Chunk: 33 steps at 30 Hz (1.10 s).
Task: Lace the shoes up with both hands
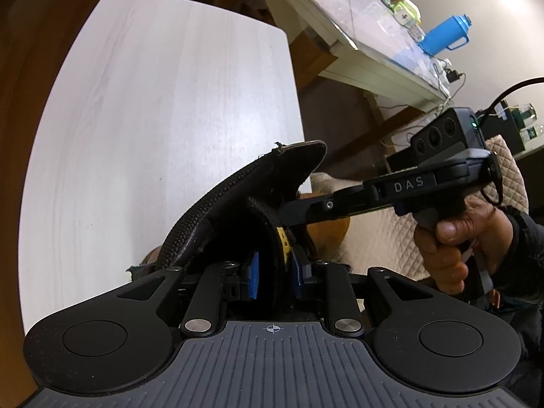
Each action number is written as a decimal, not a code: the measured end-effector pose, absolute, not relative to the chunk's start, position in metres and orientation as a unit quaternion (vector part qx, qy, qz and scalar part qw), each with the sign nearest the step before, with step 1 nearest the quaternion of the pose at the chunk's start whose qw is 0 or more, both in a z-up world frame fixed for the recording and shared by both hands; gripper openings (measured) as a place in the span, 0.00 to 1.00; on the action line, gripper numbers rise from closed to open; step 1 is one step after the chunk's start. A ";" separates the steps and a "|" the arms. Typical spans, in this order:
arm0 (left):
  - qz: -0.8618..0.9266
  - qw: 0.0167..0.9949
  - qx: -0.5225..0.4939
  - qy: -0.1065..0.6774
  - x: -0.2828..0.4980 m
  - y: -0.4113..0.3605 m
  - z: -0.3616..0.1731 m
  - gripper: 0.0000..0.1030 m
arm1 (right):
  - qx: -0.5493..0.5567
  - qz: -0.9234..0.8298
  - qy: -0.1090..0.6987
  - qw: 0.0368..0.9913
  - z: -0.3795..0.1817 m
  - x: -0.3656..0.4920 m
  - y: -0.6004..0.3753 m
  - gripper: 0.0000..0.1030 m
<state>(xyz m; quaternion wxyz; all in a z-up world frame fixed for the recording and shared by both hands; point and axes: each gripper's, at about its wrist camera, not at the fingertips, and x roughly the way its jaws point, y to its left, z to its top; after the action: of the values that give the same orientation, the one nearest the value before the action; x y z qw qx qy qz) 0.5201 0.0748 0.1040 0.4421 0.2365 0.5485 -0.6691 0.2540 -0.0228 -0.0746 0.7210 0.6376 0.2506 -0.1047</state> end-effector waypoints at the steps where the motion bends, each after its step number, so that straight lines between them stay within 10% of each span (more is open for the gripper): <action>1: -0.669 0.443 0.236 0.548 0.520 0.075 0.104 0.22 | 0.629 -0.114 0.247 0.728 -0.072 0.254 -0.021 0.02; 27: -0.667 0.450 0.217 0.553 0.520 0.079 0.103 0.22 | 0.710 -0.094 0.179 0.675 -0.103 0.240 -0.060 0.14; 33: -0.664 0.461 0.216 0.547 0.518 0.081 0.106 0.23 | 0.732 -0.100 0.170 0.652 -0.117 0.241 -0.080 0.02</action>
<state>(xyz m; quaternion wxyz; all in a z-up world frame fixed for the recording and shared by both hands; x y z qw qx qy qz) 0.5178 0.0812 0.1060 0.4613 0.2156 0.5473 -0.6642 0.2405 -0.0798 -0.1175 0.6522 0.7319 0.1699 -0.1003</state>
